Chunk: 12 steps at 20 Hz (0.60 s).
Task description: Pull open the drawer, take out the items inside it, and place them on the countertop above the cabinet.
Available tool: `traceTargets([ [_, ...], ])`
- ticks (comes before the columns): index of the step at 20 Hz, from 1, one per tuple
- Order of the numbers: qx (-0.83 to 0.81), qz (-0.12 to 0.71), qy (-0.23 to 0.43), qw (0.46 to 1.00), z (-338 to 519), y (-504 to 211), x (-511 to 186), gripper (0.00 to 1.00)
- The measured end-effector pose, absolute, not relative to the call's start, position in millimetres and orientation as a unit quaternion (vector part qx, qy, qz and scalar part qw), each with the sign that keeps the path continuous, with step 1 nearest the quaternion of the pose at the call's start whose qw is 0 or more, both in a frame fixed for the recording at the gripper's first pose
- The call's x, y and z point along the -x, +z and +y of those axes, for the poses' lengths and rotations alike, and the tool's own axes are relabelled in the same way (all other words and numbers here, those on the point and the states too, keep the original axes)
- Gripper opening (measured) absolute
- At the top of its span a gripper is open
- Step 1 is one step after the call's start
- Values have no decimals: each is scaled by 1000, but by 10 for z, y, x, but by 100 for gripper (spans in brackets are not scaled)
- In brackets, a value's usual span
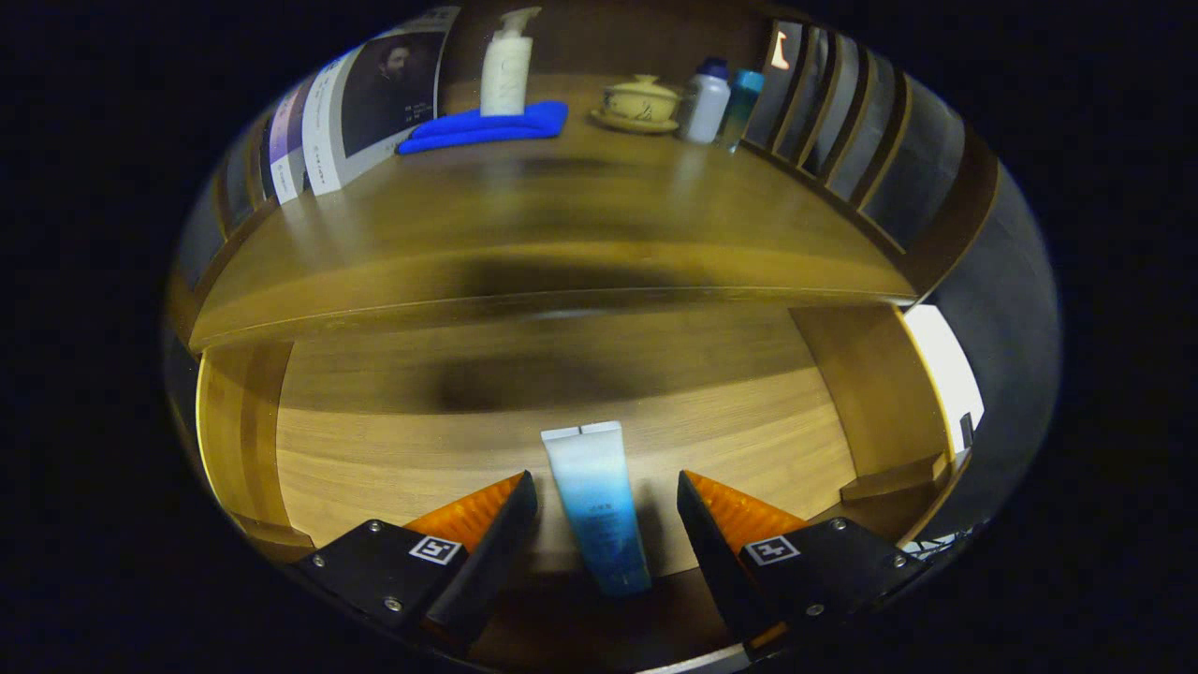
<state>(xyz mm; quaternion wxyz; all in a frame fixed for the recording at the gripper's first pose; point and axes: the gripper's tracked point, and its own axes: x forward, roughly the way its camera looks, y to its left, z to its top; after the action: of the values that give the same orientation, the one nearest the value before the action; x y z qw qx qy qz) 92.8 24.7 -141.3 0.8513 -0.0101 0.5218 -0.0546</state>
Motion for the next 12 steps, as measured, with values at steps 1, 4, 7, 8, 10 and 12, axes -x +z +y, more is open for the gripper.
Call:
traceTargets([
  [1,11,529,-57,847,237,-1444,-938,93],
  [4,14,563,-53,824,248,-1537,-872,89],
  [7,18,603,-51,796,262,-1610,-732,88],
  [8,13,606,-47,794,272,-1645,-755,89],
  [10,-6,612,-48,789,294,-1648,-735,85],
  [12,-25,612,-47,789,326,-1660,-733,82],
])
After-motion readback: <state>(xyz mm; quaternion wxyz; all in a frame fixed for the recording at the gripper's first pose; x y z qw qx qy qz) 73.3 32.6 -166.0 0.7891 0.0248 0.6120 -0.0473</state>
